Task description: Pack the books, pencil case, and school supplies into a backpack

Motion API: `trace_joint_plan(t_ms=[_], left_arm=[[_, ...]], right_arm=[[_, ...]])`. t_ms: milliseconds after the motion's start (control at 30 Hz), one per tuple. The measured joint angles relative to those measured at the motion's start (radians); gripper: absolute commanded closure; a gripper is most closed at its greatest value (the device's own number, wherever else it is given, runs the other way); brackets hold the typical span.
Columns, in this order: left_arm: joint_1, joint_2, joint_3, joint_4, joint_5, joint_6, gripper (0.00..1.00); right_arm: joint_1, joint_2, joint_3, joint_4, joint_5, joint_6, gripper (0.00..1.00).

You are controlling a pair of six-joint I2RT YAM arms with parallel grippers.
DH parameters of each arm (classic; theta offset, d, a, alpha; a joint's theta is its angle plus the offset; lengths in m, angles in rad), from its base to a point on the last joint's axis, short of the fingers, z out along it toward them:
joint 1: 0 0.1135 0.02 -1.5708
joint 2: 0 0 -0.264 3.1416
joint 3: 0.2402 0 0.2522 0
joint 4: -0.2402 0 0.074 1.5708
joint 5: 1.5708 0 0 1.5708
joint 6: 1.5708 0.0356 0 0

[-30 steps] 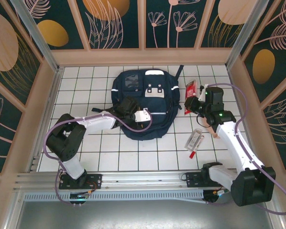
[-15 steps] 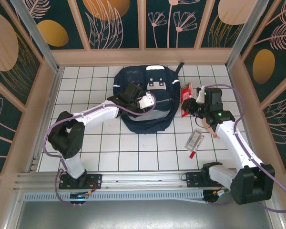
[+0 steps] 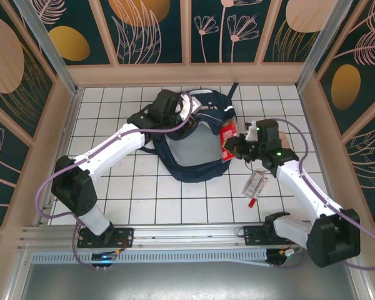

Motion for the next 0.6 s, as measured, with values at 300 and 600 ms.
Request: trace_joint_plan(t_ms=[300, 600], left_arm=[[0.002, 0.042, 0.111, -0.077, -0.112, -0.152, 1.00], [0.002, 0.106, 0.262, -0.171, -0.124, -0.311, 1.00]], right_arm=[[0.123, 0.150, 0.037, 0.190, 0.093, 0.268, 1.00], [0.146, 0.233, 0.024, 0.396, 0.064, 0.355, 1.00]])
